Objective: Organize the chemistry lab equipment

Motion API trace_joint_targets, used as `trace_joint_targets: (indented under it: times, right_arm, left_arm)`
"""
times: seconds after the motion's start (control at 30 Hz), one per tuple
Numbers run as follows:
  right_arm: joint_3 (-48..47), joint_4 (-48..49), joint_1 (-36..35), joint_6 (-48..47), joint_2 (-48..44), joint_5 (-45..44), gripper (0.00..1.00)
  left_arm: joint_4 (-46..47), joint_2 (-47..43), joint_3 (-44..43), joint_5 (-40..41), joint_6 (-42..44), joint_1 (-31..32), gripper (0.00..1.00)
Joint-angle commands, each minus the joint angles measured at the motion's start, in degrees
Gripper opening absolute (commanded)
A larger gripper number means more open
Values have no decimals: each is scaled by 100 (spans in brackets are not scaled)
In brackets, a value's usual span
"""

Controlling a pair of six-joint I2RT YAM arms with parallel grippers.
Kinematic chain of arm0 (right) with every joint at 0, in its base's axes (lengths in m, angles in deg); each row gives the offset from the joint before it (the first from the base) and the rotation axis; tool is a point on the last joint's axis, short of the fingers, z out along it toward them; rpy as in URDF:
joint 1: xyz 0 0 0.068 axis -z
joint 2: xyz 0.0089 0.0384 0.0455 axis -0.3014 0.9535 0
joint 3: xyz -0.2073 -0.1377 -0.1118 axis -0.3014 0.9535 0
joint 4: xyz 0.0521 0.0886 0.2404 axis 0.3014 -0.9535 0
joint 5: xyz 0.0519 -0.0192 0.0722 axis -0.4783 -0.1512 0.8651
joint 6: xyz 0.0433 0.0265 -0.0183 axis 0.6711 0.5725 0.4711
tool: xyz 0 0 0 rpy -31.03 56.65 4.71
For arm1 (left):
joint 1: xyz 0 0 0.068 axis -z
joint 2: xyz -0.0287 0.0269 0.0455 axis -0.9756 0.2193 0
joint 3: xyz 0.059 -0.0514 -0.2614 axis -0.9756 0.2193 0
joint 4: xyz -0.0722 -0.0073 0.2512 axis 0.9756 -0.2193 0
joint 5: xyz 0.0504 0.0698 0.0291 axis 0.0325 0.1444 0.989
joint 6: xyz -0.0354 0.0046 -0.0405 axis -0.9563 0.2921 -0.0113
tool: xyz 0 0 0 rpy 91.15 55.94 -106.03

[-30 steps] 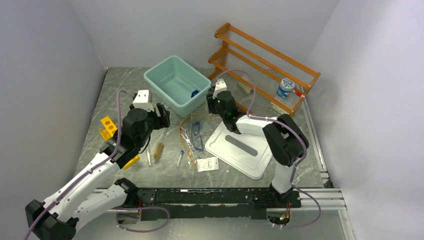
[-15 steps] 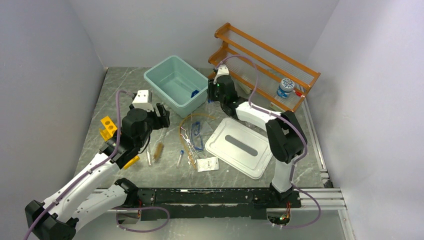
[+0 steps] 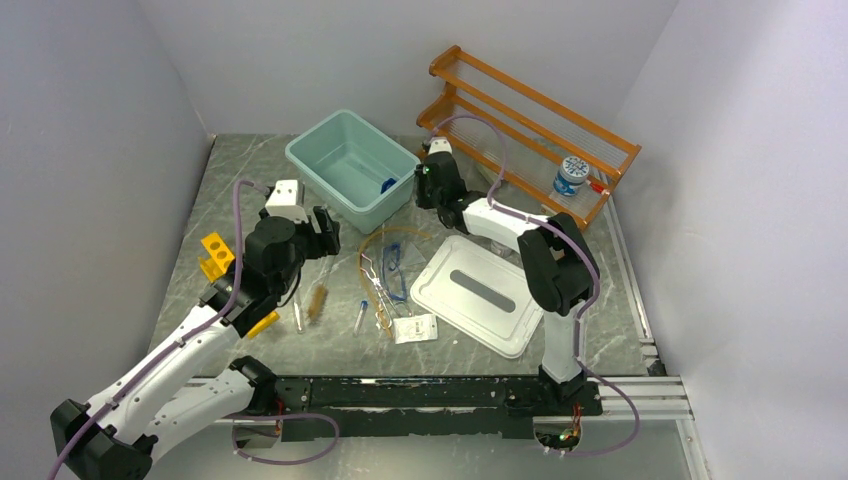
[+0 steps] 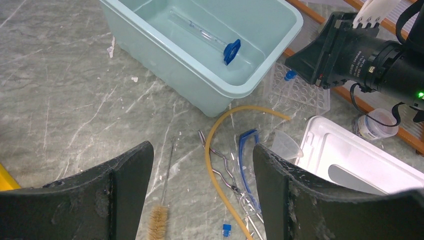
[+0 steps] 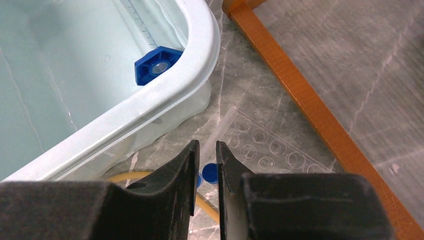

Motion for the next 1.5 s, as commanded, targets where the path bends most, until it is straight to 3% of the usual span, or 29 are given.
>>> trace_joint_targets:
  times: [0.0,0.57,1.47]
  right_arm:
    - [-236,-236,25,72,97,-94,22]
    - [-275,-889,30,-17,63,-182,17]
    - [893,88,21,-189,-745,123,18]
  left_arm:
    - [175,-2,-24,-92,32,-53,77]
    - [175,-15,-23,-110,21,-50,77]
    - [184,-7,-22,-114,41,-47,77]
